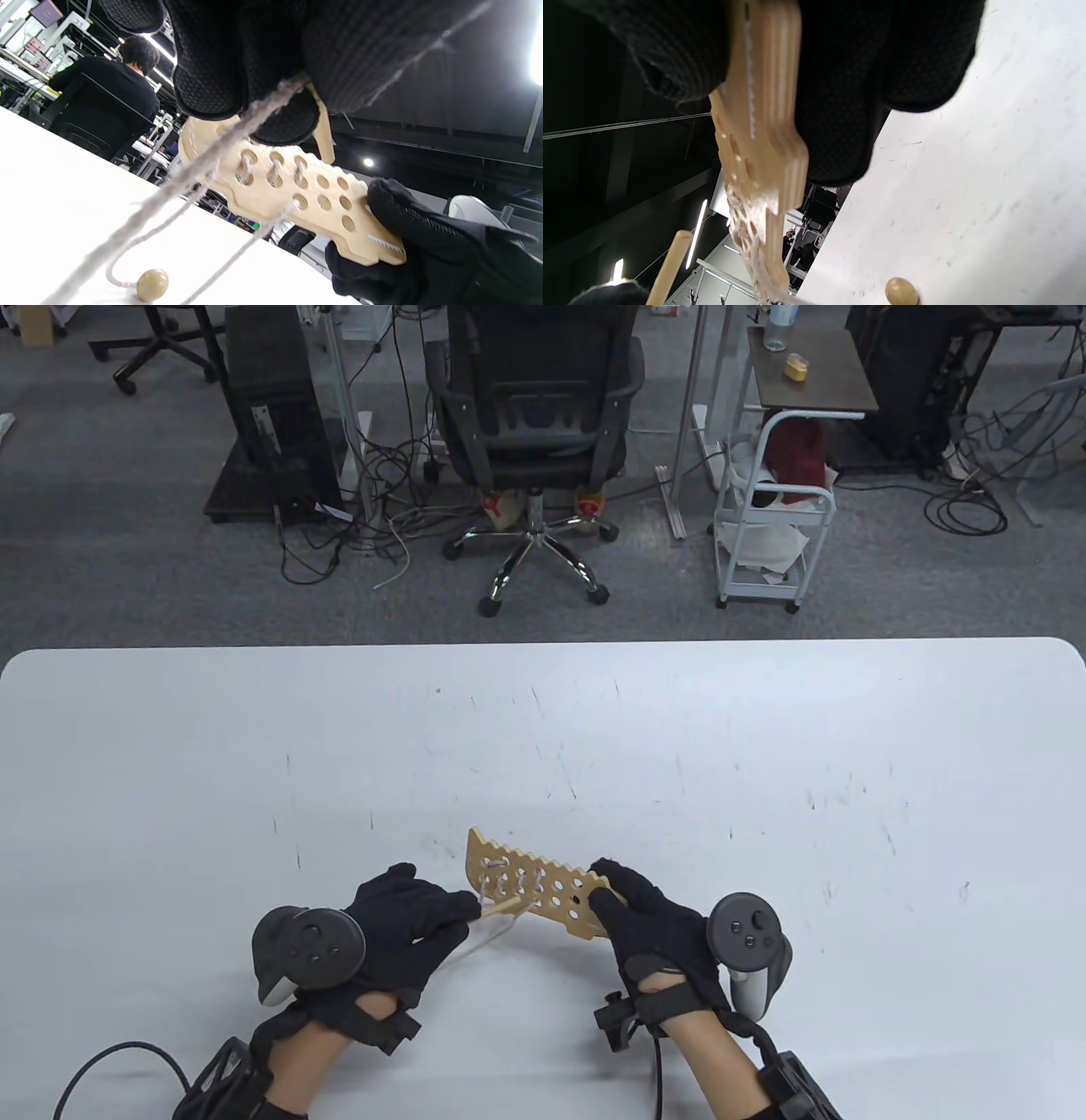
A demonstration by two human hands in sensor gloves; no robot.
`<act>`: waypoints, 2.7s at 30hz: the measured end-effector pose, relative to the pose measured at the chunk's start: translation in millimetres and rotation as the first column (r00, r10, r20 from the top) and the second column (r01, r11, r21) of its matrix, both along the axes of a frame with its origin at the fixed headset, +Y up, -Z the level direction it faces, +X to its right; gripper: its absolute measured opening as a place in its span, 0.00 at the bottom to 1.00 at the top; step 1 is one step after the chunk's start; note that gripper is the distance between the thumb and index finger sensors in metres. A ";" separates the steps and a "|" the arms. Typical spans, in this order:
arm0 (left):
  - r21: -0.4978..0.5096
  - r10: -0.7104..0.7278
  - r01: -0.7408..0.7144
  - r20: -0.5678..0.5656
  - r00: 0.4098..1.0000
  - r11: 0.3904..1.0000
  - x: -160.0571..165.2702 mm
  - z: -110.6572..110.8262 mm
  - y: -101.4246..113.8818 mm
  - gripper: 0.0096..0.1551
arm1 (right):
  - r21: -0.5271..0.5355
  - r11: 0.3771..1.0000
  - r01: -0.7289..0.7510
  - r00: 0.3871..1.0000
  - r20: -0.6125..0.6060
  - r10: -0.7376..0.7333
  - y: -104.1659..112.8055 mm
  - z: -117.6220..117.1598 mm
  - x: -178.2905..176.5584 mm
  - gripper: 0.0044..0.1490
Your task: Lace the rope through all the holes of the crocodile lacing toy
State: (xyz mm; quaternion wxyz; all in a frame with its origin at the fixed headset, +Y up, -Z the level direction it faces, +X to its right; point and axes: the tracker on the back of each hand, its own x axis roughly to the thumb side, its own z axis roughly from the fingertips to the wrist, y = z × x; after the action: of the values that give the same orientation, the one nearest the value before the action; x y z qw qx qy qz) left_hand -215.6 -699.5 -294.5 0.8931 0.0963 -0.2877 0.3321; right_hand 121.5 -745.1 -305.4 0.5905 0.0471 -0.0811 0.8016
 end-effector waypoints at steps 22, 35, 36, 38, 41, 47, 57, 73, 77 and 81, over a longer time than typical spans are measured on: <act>0.049 -0.050 0.051 -0.033 0.998 0.997 21.8 15.4 6.2 0.20 | 0.016 0.999 -0.040 0.993 -0.106 0.041 5.6 7.3 -17.6 0.30; 0.140 -0.090 0.102 -0.084 0.992 0.985 31.3 22.0 4.4 0.32 | -0.035 0.999 0.033 0.973 -0.225 -0.040 4.5 11.2 -32.5 0.32; 0.161 -0.106 0.121 -0.104 0.989 0.979 31.4 22.9 4.1 0.33 | -0.035 0.999 0.036 0.971 -0.233 -0.043 4.4 11.3 -33.5 0.31; 0.182 -0.127 0.150 -0.131 0.983 0.972 31.5 23.5 3.8 0.36 | -0.035 0.999 0.041 0.968 -0.248 -0.049 4.2 11.4 -34.6 0.32; 0.181 -0.128 0.156 -0.159 0.979 0.971 31.4 23.2 3.2 0.39 | -0.040 0.998 0.046 0.961 -0.272 -0.055 4.2 11.6 -36.9 0.32; 0.187 -0.167 0.208 -0.213 0.963 0.960 32.1 23.2 2.7 0.46 | -0.043 0.998 0.050 0.949 -0.310 -0.061 3.9 11.5 -40.1 0.33; 0.162 -0.166 0.213 -0.262 0.951 0.964 29.7 25.2 5.8 0.51 | -0.042 0.998 0.053 0.951 -0.302 -0.063 5.6 11.1 -37.6 0.32; 0.114 -0.021 0.059 -0.308 0.951 0.992 -4.8 9.4 7.9 0.47 | -0.083 0.994 0.073 0.977 -0.192 -0.087 3.0 7.7 -25.7 0.31; 0.096 0.035 -0.001 -0.359 0.933 0.995 -23.5 3.0 9.4 0.44 | -0.093 0.992 0.085 0.979 -0.178 -0.101 2.5 7.3 -23.3 0.30; -0.001 0.179 -0.195 -0.387 0.904 0.981 -43.4 -5.2 3.3 0.37 | -0.103 0.988 0.116 0.977 -0.168 -0.132 2.4 7.2 -20.9 0.31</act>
State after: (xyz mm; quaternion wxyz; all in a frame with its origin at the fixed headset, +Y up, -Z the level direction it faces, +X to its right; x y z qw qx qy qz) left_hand -259.0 -696.1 -299.7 0.8979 0.1691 -0.0894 0.3965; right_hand 100.6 -742.7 -298.2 0.6456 0.0844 0.0053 0.7590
